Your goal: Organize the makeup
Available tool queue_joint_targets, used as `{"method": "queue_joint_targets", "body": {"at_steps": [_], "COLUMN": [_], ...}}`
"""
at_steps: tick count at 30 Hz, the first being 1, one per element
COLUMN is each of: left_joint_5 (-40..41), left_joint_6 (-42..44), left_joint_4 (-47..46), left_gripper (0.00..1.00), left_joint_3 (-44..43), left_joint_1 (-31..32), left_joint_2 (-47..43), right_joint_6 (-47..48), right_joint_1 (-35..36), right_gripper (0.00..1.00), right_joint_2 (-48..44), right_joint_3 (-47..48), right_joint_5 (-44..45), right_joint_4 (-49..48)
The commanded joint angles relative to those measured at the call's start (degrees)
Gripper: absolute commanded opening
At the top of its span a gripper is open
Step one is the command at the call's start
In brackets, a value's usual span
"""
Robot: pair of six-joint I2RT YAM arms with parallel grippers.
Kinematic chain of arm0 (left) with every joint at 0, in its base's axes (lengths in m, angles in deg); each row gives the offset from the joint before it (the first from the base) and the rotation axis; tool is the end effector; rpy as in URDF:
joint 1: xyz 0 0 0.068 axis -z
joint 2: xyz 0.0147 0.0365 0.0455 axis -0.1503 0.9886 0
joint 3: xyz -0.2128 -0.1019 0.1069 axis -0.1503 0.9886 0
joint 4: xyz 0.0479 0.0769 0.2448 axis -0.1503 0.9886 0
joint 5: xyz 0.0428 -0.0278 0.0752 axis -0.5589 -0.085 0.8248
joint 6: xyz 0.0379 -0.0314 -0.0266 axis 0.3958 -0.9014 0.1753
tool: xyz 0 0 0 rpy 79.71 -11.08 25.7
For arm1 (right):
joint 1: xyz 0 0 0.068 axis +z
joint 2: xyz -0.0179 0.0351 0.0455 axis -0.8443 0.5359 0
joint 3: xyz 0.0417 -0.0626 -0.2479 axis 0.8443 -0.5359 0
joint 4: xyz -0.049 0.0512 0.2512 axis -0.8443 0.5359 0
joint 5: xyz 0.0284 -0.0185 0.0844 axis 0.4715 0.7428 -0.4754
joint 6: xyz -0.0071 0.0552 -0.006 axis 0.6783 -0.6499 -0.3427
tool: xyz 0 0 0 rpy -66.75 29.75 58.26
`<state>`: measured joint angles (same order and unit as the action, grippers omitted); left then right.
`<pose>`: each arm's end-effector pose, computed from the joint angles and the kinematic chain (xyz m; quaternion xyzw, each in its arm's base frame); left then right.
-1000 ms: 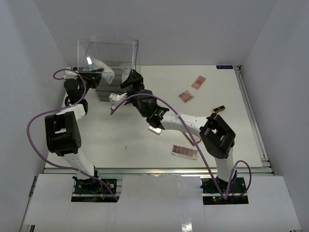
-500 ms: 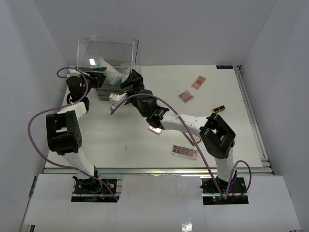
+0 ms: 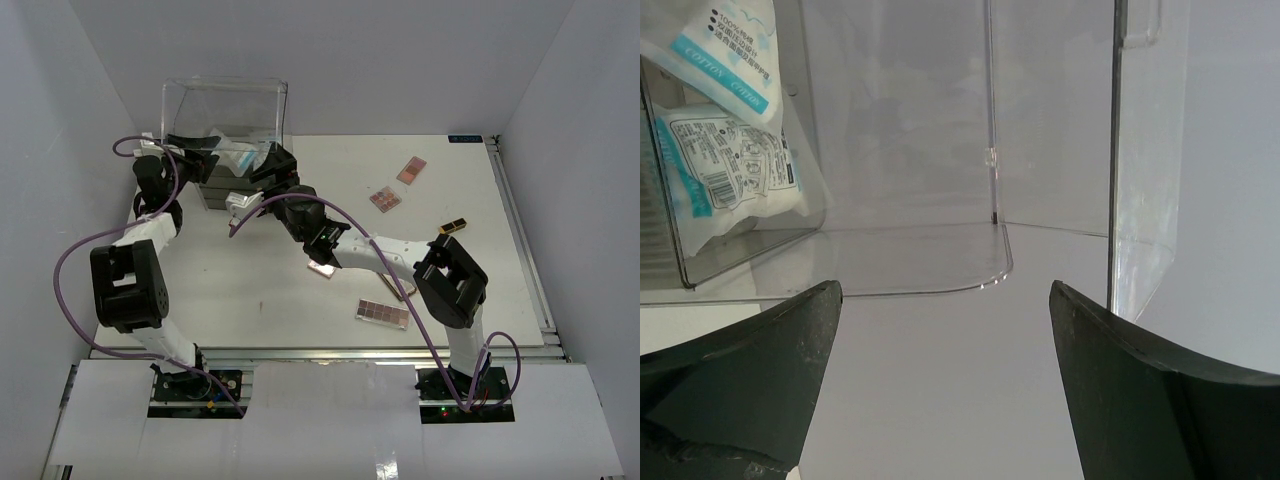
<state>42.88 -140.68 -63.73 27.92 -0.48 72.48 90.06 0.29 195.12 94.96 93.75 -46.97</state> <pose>0.3898 0.0436 0.2546 -0.3246 0.6417 -0.5063 0.4759 0.2623 0.3854 0.2997 -0.5582 0.3506 -0.3403 0.6706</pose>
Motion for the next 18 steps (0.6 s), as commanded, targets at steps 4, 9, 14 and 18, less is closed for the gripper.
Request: {"method": "queue_joint_targets", "body": {"at_steps": [4, 9, 14, 18], "left_joint_5": [-2.7, -1.2, 4.2, 7.3], "left_joint_6": [8.9, 14.3, 13.8, 13.2], "left_joint_4": [3.8, 11.9, 23.3, 28.9], "left_gripper": [0.79, 0.79, 0.73, 0.70], "left_joint_3": [8.3, 18.0, 23.0, 26.6], "left_joint_1": [0.3, 0.1, -0.6, -1.4], "left_joint_2": [-15.0, -22.3, -26.7, -29.6], "right_joint_6": [-0.4, -0.9, -2.2, -7.3], "right_joint_1": [0.4, 0.4, 0.6, 1.2], "right_gripper": [0.90, 0.90, 0.90, 0.90], "right_joint_2": [-1.6, -1.4, -2.4, -5.3], "right_joint_3": [1.0, 0.7, -1.1, -3.3], "right_joint_5": [0.7, 1.0, 1.4, -1.7], "right_joint_4": [-5.1, -4.4, -0.2, 16.2]}}
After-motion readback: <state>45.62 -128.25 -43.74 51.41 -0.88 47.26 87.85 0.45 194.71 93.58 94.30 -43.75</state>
